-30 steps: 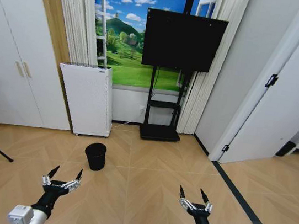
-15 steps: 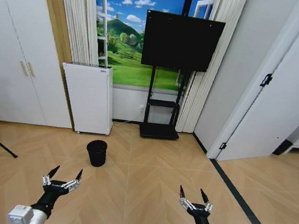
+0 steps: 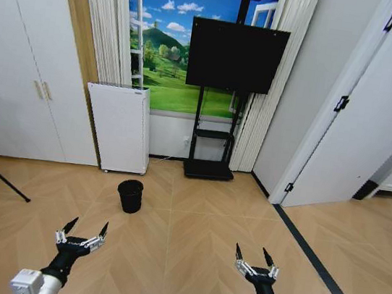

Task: Pick up the trash bin and place the garbage on the floor into it.

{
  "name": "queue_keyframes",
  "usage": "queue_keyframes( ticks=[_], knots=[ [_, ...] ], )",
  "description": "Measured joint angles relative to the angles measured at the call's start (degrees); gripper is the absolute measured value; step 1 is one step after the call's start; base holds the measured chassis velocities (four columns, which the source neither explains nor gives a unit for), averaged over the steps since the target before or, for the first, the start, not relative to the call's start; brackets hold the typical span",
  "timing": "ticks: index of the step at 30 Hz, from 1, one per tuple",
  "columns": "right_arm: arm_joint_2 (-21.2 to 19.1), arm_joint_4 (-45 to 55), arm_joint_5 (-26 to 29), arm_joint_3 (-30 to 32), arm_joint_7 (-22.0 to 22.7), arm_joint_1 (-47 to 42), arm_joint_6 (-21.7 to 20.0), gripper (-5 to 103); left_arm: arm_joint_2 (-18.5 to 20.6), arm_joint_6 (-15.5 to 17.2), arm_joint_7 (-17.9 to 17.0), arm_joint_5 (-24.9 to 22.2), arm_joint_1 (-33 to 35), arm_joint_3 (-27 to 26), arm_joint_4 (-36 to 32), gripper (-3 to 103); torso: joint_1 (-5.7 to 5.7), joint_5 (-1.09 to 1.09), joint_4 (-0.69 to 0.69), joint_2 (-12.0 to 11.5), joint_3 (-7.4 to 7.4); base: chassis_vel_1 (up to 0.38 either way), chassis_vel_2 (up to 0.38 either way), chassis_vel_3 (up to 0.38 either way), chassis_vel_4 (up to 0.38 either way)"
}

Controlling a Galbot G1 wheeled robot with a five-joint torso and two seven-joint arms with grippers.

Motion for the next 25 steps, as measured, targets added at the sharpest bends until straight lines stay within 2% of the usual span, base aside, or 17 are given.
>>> queue_keyframes(
  ticks=[25],
  knots=[
    [0.0, 0.0, 0.0, 0.0, 0.0, -0.01, 0.0, 100, 0.0, 0.0, 0.0, 0.0, 0.0, 0.0, 0.0, 100, 0.0, 0.0, 0.0, 0.0, 0.0, 0.001, 0.001, -0.002, -0.001]
  ],
)
